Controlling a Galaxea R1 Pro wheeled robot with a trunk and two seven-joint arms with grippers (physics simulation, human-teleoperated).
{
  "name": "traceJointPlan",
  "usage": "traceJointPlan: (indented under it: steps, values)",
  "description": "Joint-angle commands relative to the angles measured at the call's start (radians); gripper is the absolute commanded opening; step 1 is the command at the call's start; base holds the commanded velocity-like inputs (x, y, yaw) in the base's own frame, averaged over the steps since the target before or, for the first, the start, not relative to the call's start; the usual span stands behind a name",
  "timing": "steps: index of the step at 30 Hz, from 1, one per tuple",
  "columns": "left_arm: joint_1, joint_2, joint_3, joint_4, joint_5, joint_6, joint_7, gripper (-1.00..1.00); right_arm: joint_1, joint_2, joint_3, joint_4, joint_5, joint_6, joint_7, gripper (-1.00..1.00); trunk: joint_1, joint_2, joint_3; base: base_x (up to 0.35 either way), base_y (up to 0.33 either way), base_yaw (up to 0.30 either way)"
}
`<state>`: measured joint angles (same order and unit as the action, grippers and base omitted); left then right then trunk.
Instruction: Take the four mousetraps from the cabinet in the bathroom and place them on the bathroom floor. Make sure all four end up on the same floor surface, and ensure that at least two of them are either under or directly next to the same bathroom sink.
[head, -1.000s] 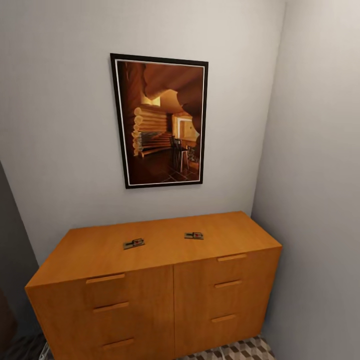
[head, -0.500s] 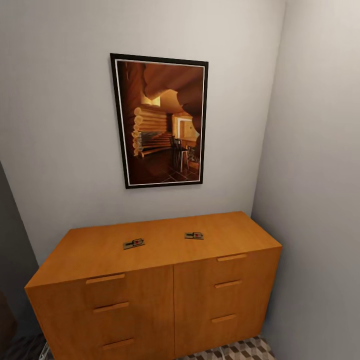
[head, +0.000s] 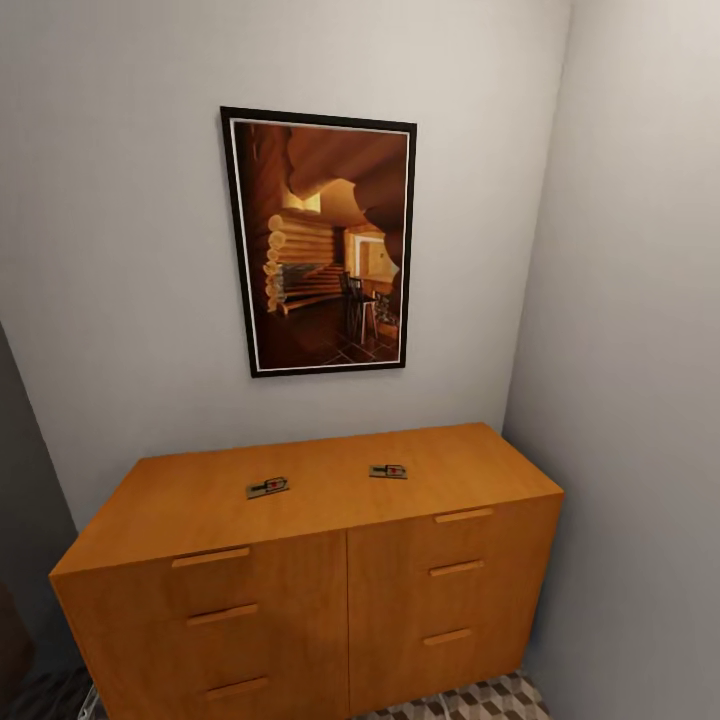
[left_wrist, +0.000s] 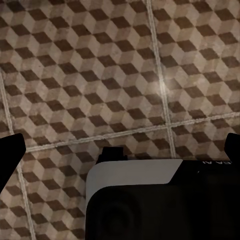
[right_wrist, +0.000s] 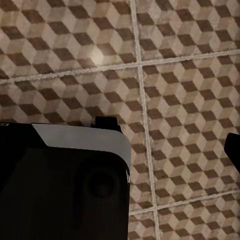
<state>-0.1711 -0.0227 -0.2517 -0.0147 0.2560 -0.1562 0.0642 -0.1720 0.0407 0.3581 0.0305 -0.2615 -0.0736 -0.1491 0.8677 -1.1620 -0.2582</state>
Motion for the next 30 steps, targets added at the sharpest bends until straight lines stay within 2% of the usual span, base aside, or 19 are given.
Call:
traceJointPlan:
  steps: [1, 30]
  values:
    - [-0.001, 0.000, -0.009, 0.001, 0.008, -0.003, 0.003, 1.00, -0.001, 0.001, 0.008, 0.003, -0.010, -0.006, -0.001, 1.00, 0.000, -0.001, -0.001, 0.000, 0.000, 0.000]
    - [-0.001, 0.000, -0.009, 0.001, 0.008, -0.003, 0.003, 1.00, -0.001, 0.001, 0.008, 0.003, -0.007, -0.008, -0.001, 1.00, 0.000, -0.001, -0.001, 0.000, 0.000, 0.000]
